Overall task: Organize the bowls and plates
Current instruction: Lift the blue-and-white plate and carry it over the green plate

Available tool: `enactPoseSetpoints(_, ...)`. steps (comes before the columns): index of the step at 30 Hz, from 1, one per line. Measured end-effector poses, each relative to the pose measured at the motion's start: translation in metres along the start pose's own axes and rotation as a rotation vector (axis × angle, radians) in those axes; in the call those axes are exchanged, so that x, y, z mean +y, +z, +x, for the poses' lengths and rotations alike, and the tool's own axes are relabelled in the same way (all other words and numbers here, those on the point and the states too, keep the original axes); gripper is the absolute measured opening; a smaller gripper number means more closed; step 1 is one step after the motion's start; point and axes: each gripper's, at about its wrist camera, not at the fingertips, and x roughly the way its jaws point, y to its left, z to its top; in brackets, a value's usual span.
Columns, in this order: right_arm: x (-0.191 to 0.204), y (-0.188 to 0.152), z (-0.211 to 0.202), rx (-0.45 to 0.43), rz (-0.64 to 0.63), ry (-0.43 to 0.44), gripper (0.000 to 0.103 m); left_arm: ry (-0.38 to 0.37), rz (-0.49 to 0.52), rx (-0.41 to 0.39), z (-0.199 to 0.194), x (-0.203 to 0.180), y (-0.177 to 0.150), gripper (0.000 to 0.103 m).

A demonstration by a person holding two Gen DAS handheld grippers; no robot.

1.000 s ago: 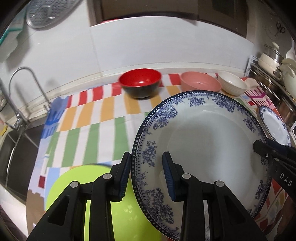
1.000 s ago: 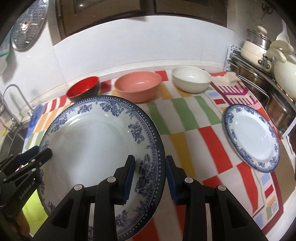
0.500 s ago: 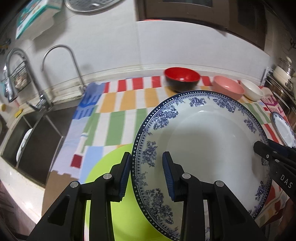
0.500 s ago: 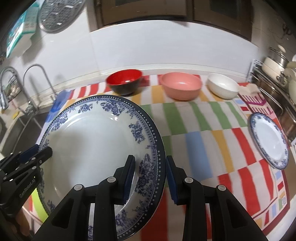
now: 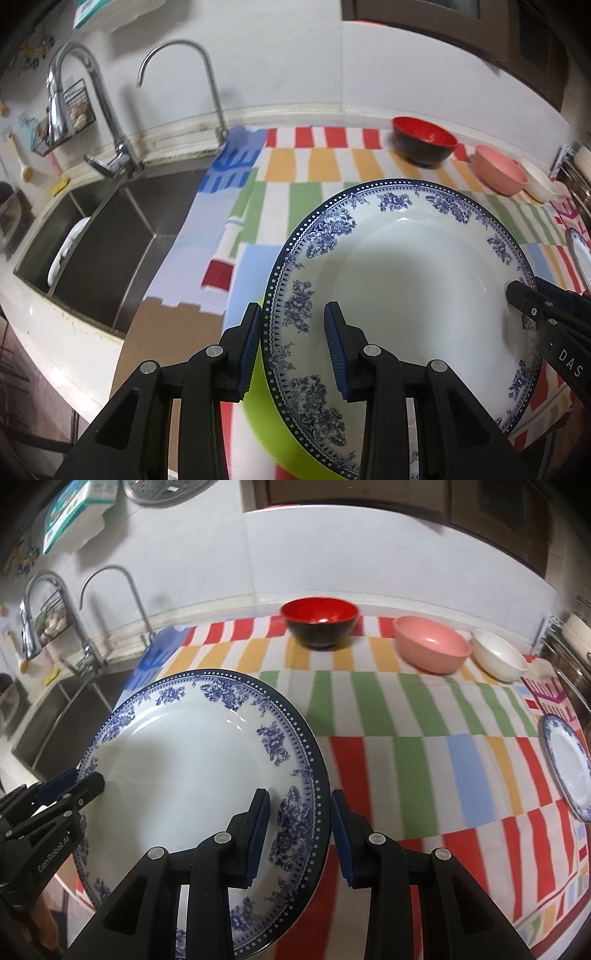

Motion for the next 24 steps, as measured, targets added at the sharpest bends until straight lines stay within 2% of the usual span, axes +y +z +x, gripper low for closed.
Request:
enactPoseSetpoints(16, 0.023, -0.009, 0.028, 0.098, -0.023, 0.008, 0.035, 0.011, -0.013, 0.094, 0.026, 0.016, -0.016, 0.035)
enactPoseSetpoints(24, 0.027, -0.01, 0.031, 0.104, -0.037, -0.012, 0.035, 0.003, -0.011, 0.118, 0.033, 0.017, -0.019, 0.035)
